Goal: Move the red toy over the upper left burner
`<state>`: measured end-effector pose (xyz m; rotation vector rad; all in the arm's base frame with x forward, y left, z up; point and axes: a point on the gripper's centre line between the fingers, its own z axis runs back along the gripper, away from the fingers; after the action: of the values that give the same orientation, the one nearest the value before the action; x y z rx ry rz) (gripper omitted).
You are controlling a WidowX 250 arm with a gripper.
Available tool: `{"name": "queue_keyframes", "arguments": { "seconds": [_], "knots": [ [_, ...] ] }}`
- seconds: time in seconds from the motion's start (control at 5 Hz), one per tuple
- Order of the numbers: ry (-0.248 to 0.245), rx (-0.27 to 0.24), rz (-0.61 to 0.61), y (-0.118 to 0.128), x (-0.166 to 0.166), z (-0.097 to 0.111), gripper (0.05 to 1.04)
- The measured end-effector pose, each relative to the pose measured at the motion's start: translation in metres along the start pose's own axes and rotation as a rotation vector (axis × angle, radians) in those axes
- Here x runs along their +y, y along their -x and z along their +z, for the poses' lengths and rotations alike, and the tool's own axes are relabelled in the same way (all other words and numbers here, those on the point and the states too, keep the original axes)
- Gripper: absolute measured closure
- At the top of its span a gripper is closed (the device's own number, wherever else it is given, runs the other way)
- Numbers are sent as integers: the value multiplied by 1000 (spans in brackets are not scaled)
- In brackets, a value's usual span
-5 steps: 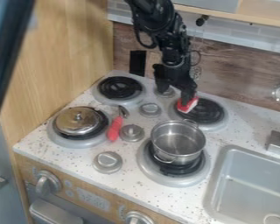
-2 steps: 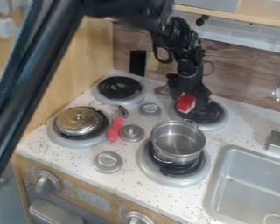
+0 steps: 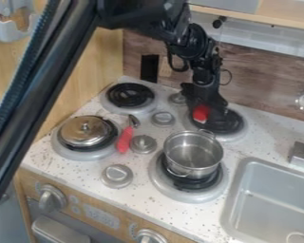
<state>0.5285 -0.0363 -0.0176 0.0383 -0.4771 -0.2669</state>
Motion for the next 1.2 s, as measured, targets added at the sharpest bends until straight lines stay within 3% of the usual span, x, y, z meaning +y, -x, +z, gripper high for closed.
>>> {"name": "queue_keyframes", "arguments": {
  "seconds": [0.2,0.6,1.0,1.2],
  "knots": [
    [-2,4,-10,3,0,0,537],
    [-60,31,28,23,40,22,537],
    [-172,15,218,43,139,44,537],
    [-218,5,269,37,163,53,537]
  ]
}}
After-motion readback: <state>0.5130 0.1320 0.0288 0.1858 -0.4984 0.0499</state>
